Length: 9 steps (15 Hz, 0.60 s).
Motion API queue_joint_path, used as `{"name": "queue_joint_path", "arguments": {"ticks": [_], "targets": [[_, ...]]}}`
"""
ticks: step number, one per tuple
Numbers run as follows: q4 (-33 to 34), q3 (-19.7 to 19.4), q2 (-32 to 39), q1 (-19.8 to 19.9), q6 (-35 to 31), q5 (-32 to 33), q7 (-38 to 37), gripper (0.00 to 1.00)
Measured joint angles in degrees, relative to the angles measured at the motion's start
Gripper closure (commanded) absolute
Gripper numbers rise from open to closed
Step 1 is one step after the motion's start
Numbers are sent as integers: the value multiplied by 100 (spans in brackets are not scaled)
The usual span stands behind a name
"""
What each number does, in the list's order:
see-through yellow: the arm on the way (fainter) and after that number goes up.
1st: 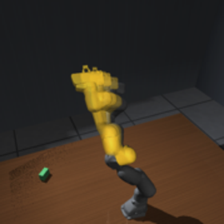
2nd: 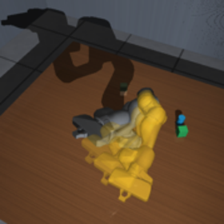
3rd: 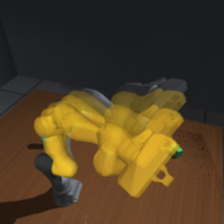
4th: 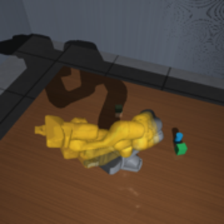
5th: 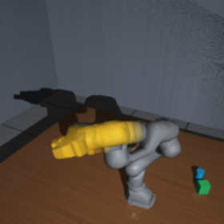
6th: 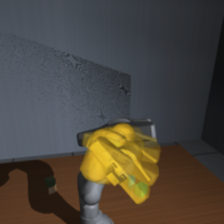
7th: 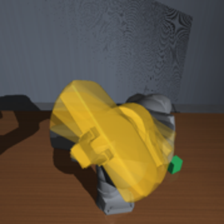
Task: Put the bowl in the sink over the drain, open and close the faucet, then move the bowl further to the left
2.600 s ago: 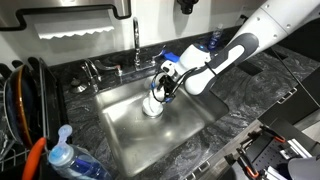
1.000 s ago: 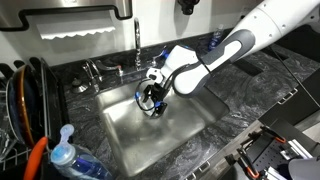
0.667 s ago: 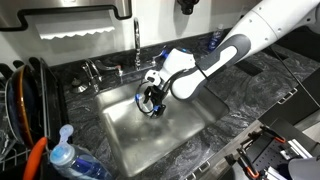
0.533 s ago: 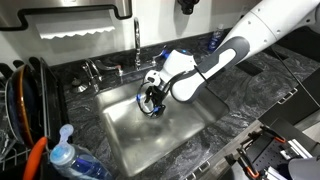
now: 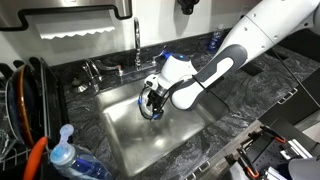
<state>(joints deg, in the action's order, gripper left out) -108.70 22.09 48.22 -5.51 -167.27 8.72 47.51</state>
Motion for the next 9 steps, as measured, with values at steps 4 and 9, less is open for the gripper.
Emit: {"name": "queue_joint_path", "arguments": {"ticks": [4, 9], "targets": [[-1, -81, 10, -166, -9, 133, -394, 55], [-1, -276, 6, -365, -217, 503, -793, 91]]}}
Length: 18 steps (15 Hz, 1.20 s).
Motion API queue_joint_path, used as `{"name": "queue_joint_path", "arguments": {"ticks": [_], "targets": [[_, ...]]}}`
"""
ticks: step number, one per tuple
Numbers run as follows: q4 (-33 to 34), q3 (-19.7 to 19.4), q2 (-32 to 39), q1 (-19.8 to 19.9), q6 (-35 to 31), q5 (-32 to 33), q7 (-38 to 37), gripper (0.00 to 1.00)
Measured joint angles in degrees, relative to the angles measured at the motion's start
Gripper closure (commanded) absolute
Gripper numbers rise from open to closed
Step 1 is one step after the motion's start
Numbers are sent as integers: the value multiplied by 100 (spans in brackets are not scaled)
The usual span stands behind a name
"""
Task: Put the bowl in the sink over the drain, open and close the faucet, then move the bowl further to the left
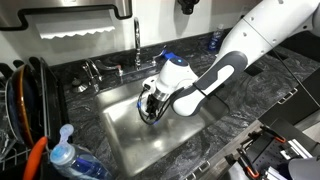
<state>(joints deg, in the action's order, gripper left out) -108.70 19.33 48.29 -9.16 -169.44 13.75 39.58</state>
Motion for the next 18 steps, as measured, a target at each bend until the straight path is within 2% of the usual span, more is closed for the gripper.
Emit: {"name": "queue_joint_path", "arguments": {"ticks": [1, 3, 7, 11, 18], "targets": [[1, -44, -3, -53, -41, 75, -85, 97], [3, -175, -20, -186, -108, 234, -296, 100], [4, -462, -164, -506, -213, 554, -741, 98], [5, -921, -293, -928, -214, 930, -1234, 98], [-10, -1967, -719, -2479, -120, 1435, -2705, 98]]}}
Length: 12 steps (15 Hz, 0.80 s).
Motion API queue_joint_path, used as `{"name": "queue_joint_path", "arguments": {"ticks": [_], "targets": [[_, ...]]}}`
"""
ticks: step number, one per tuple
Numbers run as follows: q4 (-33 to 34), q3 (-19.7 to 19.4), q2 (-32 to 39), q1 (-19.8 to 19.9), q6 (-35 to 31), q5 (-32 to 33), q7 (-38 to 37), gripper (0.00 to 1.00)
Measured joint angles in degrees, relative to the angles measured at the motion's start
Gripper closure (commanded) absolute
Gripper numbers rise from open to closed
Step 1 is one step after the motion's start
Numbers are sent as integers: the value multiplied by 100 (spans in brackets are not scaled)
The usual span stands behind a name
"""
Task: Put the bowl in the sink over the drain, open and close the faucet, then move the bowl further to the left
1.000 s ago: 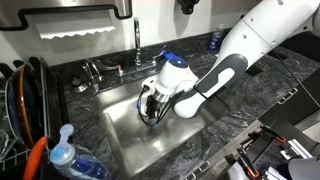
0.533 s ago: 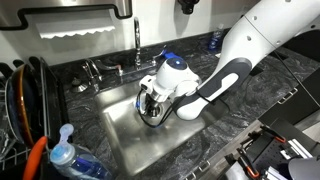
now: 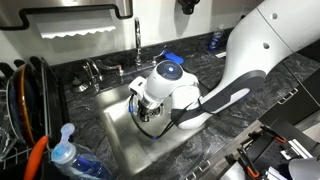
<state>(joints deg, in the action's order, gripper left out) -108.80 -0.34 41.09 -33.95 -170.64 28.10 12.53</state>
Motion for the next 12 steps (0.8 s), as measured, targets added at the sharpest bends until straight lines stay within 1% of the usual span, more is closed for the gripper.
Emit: {"name": "queue_joint_path", "arguments": {"ticks": [3, 5, 7, 9, 10, 12], "targets": [[-37, -167, -121, -368, 65, 71, -321, 98], [-78, -191, -189, -504, 126, 71, -411, 98], [-111, -156, -220, -559, 150, 71, -420, 98], [-158, 13, -245, -505, 151, 71, -337, 98], [-179, 163, -252, -433, 150, 65, -232, 98], [-240, 505, -251, -186, 137, 36, 84, 98]]}}
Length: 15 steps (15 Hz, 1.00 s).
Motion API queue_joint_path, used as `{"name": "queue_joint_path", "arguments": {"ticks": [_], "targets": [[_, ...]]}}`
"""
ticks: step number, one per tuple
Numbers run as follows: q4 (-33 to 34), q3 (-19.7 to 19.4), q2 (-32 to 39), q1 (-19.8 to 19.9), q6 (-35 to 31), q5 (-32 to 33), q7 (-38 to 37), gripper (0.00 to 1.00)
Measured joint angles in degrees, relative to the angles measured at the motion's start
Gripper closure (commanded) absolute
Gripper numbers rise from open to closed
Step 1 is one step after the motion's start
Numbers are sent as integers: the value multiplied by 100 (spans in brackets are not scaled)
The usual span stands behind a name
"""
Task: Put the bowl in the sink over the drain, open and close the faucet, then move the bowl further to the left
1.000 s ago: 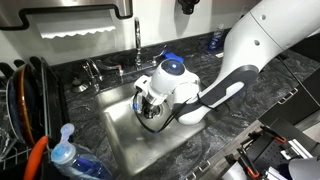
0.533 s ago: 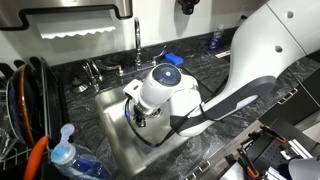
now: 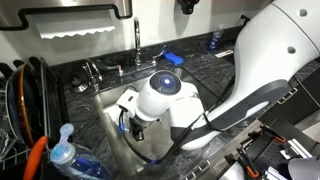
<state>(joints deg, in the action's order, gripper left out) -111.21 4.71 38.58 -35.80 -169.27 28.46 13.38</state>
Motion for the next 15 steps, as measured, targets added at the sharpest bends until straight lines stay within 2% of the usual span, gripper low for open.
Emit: {"name": "queue_joint_path", "arguments": {"ticks": [5, 8, 11, 15], "targets": [[-203, 583, 307, 1563, -30, 3, 1436, 98], [-165, 833, 562, 2309, -28, 11, 2168, 98], [-132, 965, 578, 2648, 0, 6, 2607, 98], [-110, 973, 585, 2693, 30, 5, 2735, 98]]}}
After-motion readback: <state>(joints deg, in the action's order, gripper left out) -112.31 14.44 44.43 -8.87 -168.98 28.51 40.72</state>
